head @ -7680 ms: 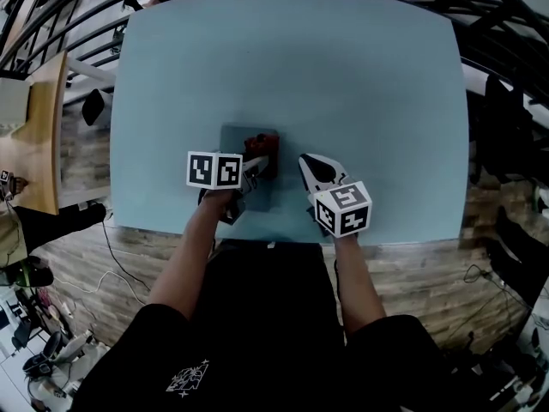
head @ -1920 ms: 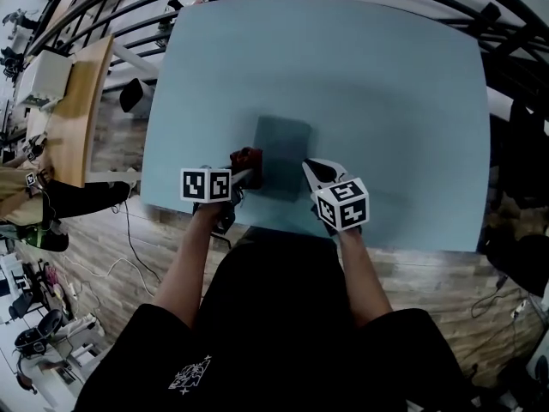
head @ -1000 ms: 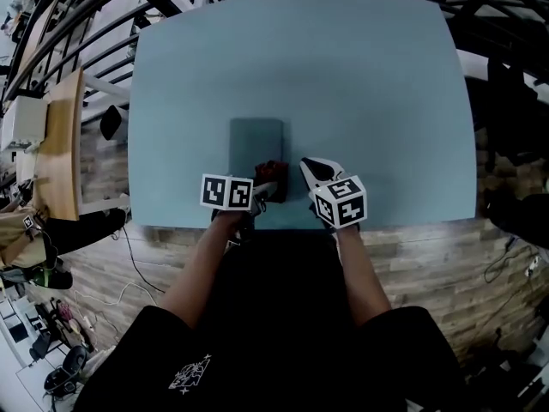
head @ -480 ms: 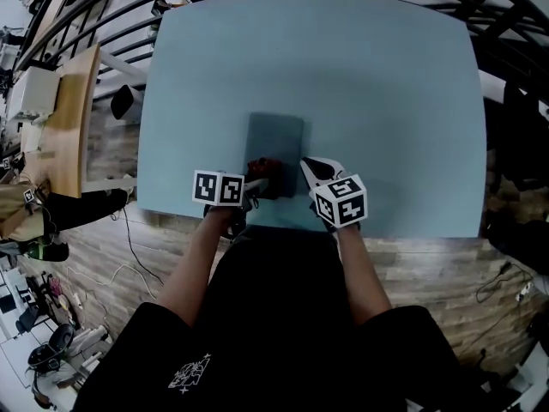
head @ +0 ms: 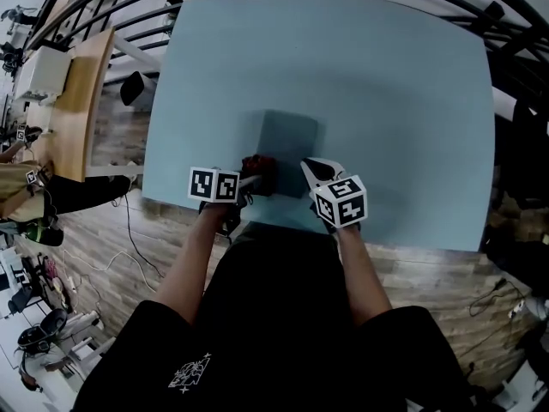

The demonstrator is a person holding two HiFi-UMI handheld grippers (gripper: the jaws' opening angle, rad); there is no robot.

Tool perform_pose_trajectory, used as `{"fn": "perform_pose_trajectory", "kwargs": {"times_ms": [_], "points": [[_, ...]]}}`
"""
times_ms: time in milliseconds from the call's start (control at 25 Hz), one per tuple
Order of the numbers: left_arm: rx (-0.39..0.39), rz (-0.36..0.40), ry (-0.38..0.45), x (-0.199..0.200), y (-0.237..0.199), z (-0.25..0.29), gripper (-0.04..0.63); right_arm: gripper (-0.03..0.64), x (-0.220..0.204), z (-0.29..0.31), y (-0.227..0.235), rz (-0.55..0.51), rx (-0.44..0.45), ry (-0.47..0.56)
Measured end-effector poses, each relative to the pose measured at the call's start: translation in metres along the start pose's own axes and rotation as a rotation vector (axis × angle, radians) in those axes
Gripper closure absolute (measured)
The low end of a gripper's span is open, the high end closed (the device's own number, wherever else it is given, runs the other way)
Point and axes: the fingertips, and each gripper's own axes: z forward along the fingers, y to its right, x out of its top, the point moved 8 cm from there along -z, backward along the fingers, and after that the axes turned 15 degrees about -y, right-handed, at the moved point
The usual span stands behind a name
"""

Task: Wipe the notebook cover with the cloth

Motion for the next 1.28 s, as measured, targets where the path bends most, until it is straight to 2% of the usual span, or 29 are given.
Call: {"fn": "perform_pose_trajectory", "kwargs": {"times_ms": [400, 960, 1280], "points": [[0.040, -0.015, 0.013, -0.002, -0.015, -0.011, 0.460, 0.615, 0.005, 0.013, -0.007, -0.027, 0.033, -0.023], [0.111, -0.084, 0.071, -0.013, -0.046, -0.035, 0.460, 0.615, 0.016, 0.025, -0.017, -0.065, 0.050, -0.029], [0.081, -0.079, 0.151, -0.017, -0.048, -0.053, 0.460, 0.615, 0.022, 0.009, -0.031, -0.089, 0.003, -0.004]]}}
